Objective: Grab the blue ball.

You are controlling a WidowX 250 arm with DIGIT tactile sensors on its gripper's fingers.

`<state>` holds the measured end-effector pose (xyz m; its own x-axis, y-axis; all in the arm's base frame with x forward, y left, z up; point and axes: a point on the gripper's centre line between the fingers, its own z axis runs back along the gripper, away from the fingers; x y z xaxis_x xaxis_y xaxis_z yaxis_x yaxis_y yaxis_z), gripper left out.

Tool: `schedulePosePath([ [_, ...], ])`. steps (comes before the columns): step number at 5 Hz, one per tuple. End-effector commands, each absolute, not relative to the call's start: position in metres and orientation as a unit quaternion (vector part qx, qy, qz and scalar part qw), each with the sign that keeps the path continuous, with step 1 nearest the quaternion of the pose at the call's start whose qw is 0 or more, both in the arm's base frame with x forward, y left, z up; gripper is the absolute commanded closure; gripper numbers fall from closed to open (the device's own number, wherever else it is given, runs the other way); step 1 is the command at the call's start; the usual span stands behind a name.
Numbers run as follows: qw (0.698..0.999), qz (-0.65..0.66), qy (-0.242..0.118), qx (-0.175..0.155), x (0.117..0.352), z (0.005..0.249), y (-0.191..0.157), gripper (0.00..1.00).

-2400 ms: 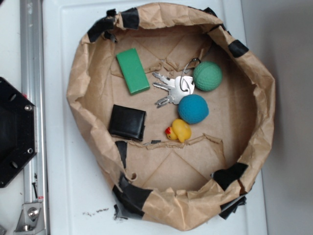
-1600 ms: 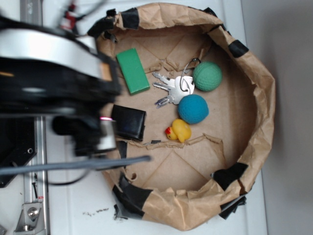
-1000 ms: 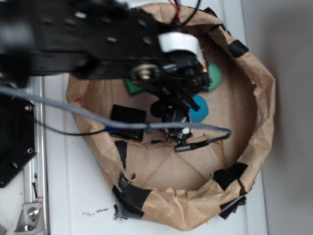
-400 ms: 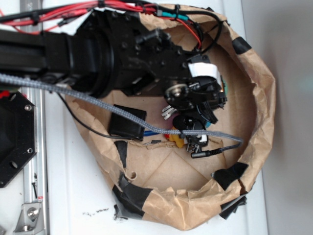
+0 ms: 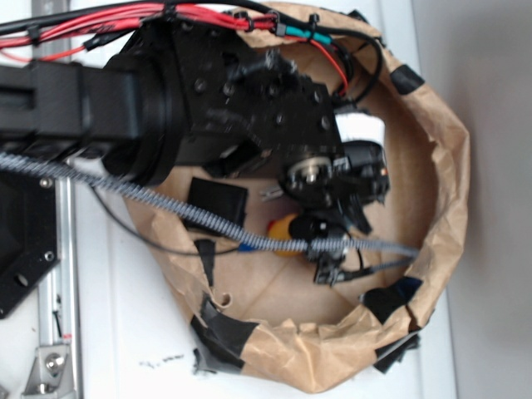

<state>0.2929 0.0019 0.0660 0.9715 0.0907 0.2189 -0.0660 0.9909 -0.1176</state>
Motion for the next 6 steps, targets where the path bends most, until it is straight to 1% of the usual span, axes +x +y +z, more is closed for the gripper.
schedulePosePath([
  [1, 0.986, 0.023, -0.153, -0.061, 0.305, 0.126, -0.005, 1.0],
  [2, 0.989, 0.022, -0.138, -0.05, 0.304, 0.12, -0.002, 1.0],
  [3, 0.99, 0.026, -0.132, -0.048, 0.303, 0.121, -0.001, 1.0],
  [4, 0.99, -0.017, -0.136, -0.035, 0.294, 0.153, -0.007, 1.0],
  [5, 0.996, -0.022, -0.073, -0.036, 0.263, 0.186, 0.014, 1.0],
  [6, 0.996, 0.031, -0.086, 0.008, 0.248, 0.206, 0.04, 1.0],
])
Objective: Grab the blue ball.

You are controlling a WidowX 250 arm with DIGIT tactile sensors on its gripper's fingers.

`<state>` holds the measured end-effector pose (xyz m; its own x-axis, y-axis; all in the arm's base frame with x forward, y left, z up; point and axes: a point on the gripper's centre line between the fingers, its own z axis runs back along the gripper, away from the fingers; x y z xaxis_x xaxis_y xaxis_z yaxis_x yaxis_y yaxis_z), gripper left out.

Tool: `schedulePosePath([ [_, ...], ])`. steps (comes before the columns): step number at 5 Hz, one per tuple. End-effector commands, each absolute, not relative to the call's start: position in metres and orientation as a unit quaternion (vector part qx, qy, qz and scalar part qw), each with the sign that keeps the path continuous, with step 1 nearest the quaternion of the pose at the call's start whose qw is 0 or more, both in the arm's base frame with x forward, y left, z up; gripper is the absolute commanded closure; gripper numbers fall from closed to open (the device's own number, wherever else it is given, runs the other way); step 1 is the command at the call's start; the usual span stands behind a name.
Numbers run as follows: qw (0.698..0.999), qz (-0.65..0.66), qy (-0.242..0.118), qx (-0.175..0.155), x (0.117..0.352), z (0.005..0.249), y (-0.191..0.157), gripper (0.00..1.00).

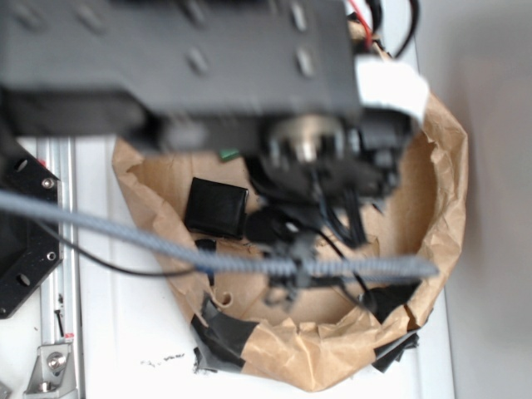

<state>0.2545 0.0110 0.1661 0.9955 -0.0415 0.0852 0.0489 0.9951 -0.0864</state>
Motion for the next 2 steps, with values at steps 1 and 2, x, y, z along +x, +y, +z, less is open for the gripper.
schedulePosePath([
  [1, 0.993, 0.057, -0.106, 0.007, 0.2479, 0.2023, 0.0364, 1.0],
  [2, 0.993, 0.053, -0.101, 0.016, 0.2442, 0.1973, 0.0291, 1.0],
])
